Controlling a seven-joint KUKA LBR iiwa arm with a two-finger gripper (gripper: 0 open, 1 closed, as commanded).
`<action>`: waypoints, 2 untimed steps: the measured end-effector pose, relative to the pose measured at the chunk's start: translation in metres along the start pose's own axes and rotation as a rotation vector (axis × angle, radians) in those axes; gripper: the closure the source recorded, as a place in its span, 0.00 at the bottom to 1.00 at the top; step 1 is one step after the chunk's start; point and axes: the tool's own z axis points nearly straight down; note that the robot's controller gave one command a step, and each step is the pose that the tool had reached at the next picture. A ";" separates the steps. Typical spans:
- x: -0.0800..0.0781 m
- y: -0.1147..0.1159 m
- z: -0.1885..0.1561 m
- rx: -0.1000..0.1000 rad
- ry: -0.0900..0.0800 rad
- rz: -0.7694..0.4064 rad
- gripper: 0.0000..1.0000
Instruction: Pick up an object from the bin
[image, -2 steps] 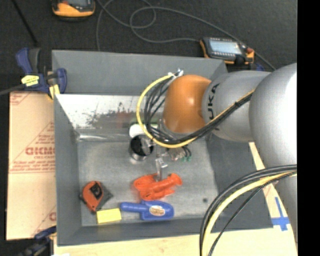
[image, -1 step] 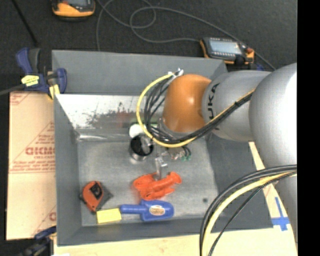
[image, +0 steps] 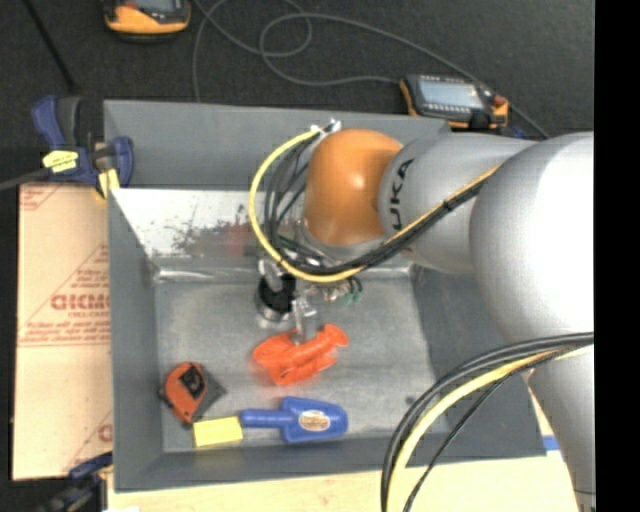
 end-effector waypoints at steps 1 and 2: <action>-0.009 0.000 0.001 -0.004 -0.005 0.013 0.00; -0.008 -0.021 -0.006 -0.003 -0.016 0.047 1.00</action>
Offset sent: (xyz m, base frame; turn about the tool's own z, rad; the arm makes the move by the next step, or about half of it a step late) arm 0.0000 0.0000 0.0000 0.0000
